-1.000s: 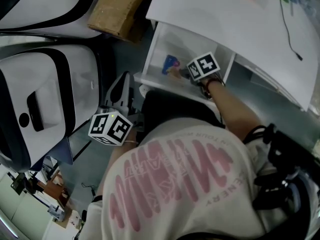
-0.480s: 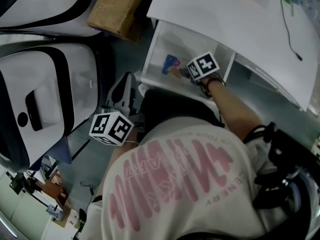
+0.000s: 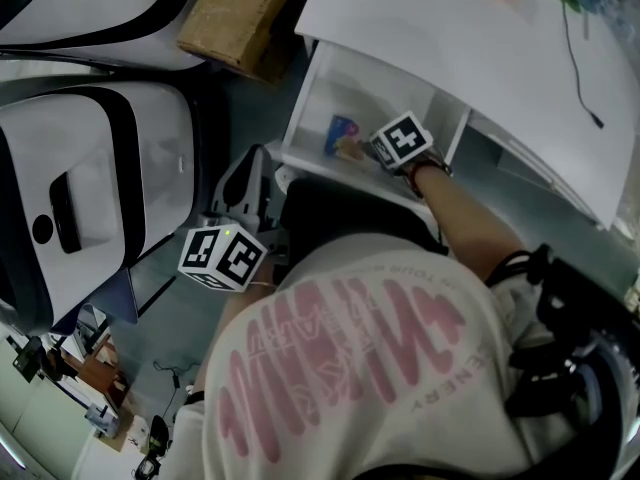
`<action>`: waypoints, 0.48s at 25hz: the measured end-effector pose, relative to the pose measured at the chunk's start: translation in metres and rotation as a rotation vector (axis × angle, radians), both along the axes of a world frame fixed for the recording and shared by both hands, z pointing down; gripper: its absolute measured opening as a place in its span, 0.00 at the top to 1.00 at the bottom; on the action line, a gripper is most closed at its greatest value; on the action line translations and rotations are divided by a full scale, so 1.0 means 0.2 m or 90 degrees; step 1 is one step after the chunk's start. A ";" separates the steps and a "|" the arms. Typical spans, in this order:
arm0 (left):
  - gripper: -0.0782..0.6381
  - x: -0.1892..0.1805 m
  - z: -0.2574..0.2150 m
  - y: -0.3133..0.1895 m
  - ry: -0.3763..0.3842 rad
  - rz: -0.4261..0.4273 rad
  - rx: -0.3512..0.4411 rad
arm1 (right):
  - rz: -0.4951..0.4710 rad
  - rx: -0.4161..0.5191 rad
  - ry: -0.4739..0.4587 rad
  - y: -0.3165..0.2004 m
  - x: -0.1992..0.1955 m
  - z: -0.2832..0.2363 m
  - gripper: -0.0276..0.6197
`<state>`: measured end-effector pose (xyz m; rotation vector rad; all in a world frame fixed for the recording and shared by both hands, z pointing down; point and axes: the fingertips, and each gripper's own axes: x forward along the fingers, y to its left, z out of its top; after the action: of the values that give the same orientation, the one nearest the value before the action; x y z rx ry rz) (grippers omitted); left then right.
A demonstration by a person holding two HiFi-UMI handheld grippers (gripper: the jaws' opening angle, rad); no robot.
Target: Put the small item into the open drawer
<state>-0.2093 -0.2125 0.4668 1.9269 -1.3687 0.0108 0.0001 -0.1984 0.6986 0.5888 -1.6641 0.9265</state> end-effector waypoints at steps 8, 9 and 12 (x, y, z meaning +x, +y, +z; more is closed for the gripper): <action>0.85 0.04 0.00 0.03 -0.004 -0.007 -0.002 | 0.009 0.007 -0.009 -0.01 0.00 0.00 0.45; 0.85 0.05 0.00 0.04 -0.006 -0.010 -0.003 | 0.006 0.010 -0.011 0.00 0.00 0.00 0.45; 0.85 0.08 0.00 0.07 -0.012 -0.020 -0.003 | -0.001 0.023 -0.016 -0.01 0.01 0.00 0.45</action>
<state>-0.1940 -0.1977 0.4674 1.9058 -1.4101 0.0156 0.0028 -0.2013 0.6990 0.6016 -1.7065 0.9084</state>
